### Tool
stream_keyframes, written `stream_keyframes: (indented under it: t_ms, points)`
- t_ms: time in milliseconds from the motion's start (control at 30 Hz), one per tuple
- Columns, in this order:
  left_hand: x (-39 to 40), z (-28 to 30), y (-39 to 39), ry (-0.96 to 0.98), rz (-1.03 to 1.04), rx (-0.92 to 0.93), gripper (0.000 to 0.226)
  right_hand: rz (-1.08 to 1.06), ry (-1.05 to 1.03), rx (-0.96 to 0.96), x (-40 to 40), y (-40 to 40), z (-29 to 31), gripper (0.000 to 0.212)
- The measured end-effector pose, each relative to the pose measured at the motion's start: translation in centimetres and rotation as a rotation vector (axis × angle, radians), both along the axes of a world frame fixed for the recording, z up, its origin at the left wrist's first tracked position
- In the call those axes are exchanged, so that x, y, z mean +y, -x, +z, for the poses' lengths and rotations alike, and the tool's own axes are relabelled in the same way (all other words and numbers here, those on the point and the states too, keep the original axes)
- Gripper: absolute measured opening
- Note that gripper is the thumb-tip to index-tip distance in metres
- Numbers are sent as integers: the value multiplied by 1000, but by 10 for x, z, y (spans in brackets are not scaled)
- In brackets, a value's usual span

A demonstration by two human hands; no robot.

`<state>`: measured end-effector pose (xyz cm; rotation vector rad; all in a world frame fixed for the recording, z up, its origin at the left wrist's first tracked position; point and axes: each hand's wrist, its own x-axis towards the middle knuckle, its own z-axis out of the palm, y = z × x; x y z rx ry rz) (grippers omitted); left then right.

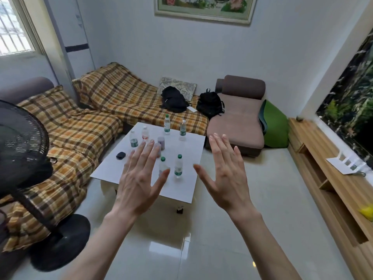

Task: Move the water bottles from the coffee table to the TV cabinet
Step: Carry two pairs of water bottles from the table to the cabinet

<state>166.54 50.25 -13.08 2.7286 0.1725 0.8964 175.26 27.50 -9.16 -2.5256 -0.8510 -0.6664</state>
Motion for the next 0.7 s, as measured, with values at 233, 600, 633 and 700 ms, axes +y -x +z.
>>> stream_keyframes:
  t_ms: [233, 600, 633, 700]
  points:
    - [65, -28, -91, 47, -11, 57, 72, -50, 16, 92, 66, -88, -30, 81]
    - [117, -79, -190, 85, 6, 116, 69, -43, 44, 154, 116, -191, -64, 78]
    - [120, -83, -200, 84, 10, 123, 69, -41, 49, 158, 118, -202, -68, 78]
    - [125, -91, -220, 77, 15, 138, 68, -41, 58, 171, 122, -223, -76, 78]
